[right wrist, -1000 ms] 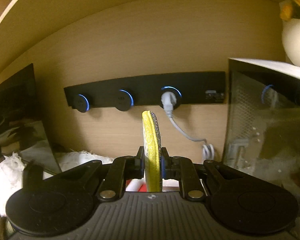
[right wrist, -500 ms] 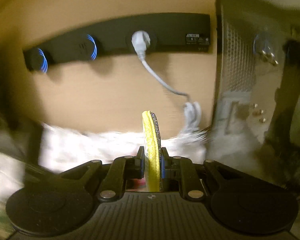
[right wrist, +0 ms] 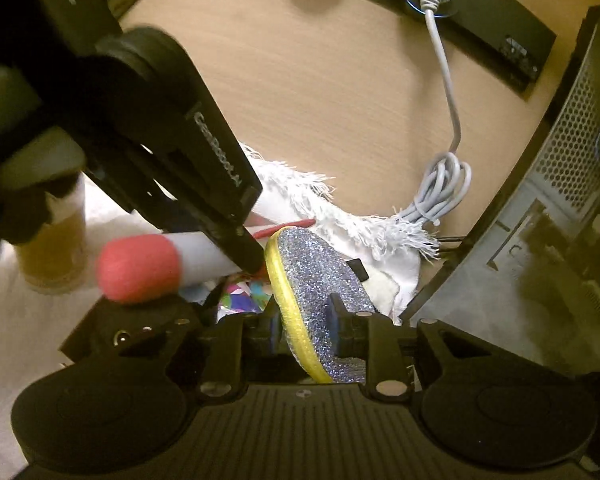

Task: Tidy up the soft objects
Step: 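Drop the glitter pad into the box with the right gripper while the left gripper lowers the stick in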

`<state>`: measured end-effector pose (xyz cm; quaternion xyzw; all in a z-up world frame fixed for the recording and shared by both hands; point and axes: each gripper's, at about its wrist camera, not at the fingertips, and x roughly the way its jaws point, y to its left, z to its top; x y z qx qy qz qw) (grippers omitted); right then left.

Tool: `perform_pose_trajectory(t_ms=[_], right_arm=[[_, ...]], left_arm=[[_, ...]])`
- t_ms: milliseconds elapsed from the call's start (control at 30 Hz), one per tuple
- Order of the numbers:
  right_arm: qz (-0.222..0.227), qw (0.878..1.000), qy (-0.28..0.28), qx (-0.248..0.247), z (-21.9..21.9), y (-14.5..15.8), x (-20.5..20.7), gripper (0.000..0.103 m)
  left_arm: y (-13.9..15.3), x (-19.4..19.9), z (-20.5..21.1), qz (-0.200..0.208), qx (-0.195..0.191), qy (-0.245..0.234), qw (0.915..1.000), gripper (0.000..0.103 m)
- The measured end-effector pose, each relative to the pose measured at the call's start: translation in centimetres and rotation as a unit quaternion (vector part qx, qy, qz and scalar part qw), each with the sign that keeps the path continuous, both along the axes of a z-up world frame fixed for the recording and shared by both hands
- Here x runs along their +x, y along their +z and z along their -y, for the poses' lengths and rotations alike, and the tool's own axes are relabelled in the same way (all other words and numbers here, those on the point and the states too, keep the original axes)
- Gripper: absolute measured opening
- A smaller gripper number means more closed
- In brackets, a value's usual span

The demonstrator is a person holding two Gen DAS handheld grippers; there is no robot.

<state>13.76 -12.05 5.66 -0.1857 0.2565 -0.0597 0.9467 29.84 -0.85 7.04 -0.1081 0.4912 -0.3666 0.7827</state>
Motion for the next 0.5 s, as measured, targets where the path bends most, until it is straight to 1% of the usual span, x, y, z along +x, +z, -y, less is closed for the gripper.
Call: perform_pose_trajectory(t_ms=[67,133,200,233,300,333,367,400,467,500], right_arm=[[-0.003,1.0,0.003,0.025,0.4,0.5,0.0,0.025],[-0.01,0.998,0.005,0.056,1.2,0.9,0.0,0.03],[-0.015,0.996,0.01,0.092,1.6,1.7,-0.6,0.036],[-0.018,0.993,0.015,0.119,2.0,2.2,-1.0,0.039],[-0.019,0.983,0.026,0.183,3.2,3.2,-2.1,0.043],[-0.015,0.977,0.03,0.211,3.8,3.6,-2.7,0.048],[-0.008,0.971,0.03,0.238,4.4,3.9,-3.3,0.053],[0.001,0.966,0.025,0.258,4.9,4.2,-3.7,0.054],[0.013,0.963,0.004,0.271,5.6,4.5,-3.6,0.054],[0.016,0.965,-0.011,0.261,5.5,4.6,-3.2,0.054]], left_arm=[[-0.3,0.5,0.1,-0.015,-0.008,0.009,0.9998,0.033],[-0.8,0.8,0.4,-0.031,-0.015,0.015,0.9993,0.033],[-1.1,0.7,0.8,-0.038,-0.018,0.014,0.999,0.034],[-1.1,0.6,0.9,-0.037,-0.017,0.014,0.9991,0.033],[-0.7,0.4,1.0,-0.029,-0.01,0.013,0.9994,0.033],[-0.3,0.2,0.9,-0.024,-0.008,0.01,0.9996,0.033],[0.2,-0.2,0.7,-0.012,-0.006,0.006,0.9999,0.033],[0.8,-0.6,0.4,0.005,-0.005,0.002,1.0,0.033],[2.0,-1.6,-0.1,0.037,-0.002,-0.01,0.9993,0.033],[2.4,-1.9,-0.2,0.047,-0.004,-0.015,0.9988,0.033]])
